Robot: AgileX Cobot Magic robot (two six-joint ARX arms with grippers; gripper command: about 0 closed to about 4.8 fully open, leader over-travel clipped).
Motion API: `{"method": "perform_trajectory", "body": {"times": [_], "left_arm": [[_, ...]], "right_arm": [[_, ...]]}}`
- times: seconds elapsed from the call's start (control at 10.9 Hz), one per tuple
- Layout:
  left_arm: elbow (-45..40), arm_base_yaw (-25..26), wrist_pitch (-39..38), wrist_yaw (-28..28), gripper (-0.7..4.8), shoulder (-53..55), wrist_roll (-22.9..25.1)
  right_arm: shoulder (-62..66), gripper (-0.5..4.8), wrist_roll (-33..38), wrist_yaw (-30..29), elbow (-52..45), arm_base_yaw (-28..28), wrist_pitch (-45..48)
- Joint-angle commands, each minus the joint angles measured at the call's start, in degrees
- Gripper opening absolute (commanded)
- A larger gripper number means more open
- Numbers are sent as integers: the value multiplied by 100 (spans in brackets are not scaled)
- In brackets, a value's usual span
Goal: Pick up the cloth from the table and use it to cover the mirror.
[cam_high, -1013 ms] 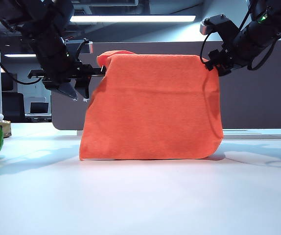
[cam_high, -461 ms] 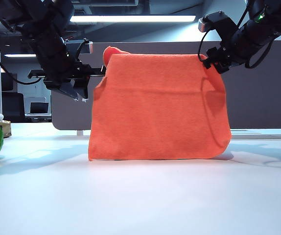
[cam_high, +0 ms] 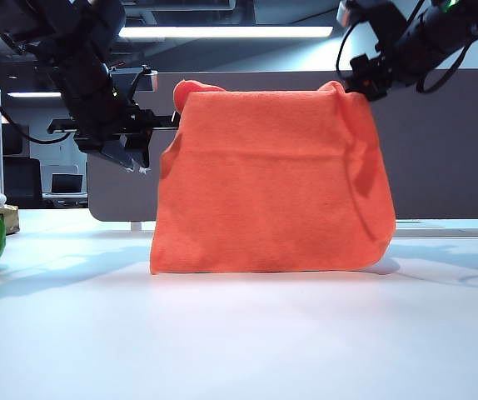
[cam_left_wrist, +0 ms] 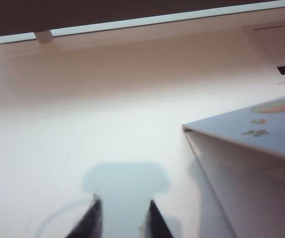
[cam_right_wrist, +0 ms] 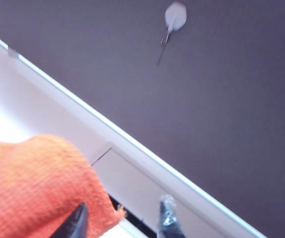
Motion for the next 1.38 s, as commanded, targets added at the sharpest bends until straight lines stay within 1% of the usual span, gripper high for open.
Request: {"method": "perform_trajectory", "body": {"times": [0.09,0.37,0.46,0.55,0.64,0.92,1.11,1.2,1.38], "left_arm": [[26,0,-111,70,115,-13,20],[28,0,-264,68,114,-13,20],[26,2,-275,68,-3,-52,-13],[28,2,-254,68,-6,-74,-22],[28,2,-160,94,-6,-153,-20],[28,2,28,131,-6,-352,-50],[28,2,107,131,-6,-522,-146],[28,2,138,133,-6,-614,-164],[26,2,144,133,-6,-914,-170]], "right_arm": [[-302,182,177,-118,24,7,101],[-363,182,181,-109,24,4,94],[-501,95,356,173,24,4,57],[-551,26,367,323,24,4,44],[-656,-3,367,581,22,4,2],[-890,-3,367,850,20,-4,-181],[-1062,-3,404,1016,15,-13,-463],[-1145,-3,483,1034,15,-33,-647],[-1357,-3,946,940,0,-136,-1062]]}}
